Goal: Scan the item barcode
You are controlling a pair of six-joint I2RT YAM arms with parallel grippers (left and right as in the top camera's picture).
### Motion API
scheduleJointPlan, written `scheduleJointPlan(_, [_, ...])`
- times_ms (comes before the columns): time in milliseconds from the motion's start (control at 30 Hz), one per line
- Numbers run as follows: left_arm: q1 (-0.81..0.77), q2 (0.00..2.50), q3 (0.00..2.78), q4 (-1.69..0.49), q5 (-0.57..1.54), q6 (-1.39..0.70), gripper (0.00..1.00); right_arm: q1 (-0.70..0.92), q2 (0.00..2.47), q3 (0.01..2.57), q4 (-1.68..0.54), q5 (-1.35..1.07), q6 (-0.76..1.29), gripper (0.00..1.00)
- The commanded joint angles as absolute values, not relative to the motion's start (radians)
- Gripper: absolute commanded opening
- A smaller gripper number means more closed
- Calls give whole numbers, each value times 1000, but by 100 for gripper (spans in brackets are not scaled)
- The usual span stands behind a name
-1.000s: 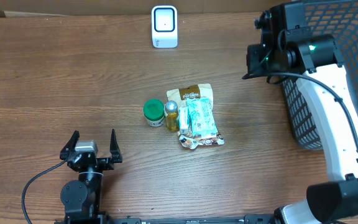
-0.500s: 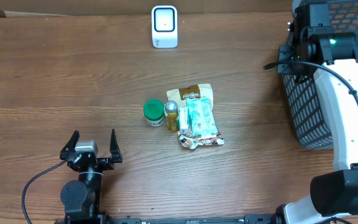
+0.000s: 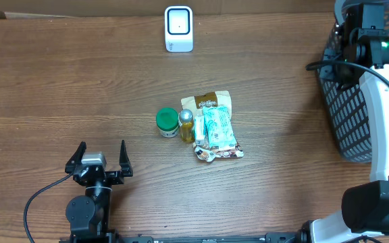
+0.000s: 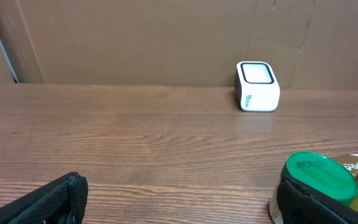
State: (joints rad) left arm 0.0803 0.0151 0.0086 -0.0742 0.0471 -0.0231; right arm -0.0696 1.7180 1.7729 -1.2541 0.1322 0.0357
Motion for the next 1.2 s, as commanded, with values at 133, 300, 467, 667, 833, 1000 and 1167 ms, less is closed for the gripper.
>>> scheduleJointPlan(133, [86, 6, 5, -75, 42, -22, 100, -13, 1694, 1918, -1234, -227, -102, 24])
scheduleJointPlan(300, [86, 6, 5, -75, 42, -22, 100, -35, 1682, 2006, -1118, -103, -41, 23])
scheduleJointPlan(467, [86, 6, 5, -75, 41, -22, 99, -106, 1687, 2009, -1025, 183, 64, 50])
scheduleJointPlan(667, [86, 6, 5, -75, 41, -22, 100, -215, 1687, 2009, -1058, 209, 105, 100])
scheduleJointPlan(833, [86, 6, 5, -75, 41, -22, 99, -257, 1688, 2009, -1064, 209, 105, 100])
scheduleJointPlan(1000, [86, 6, 5, -75, 42, -22, 100, -258, 1688, 2009, -1064, 209, 105, 100])
scheduleJointPlan(1167, [86, 6, 5, -75, 42, -22, 100, -258, 1688, 2009, -1064, 209, 105, 100])
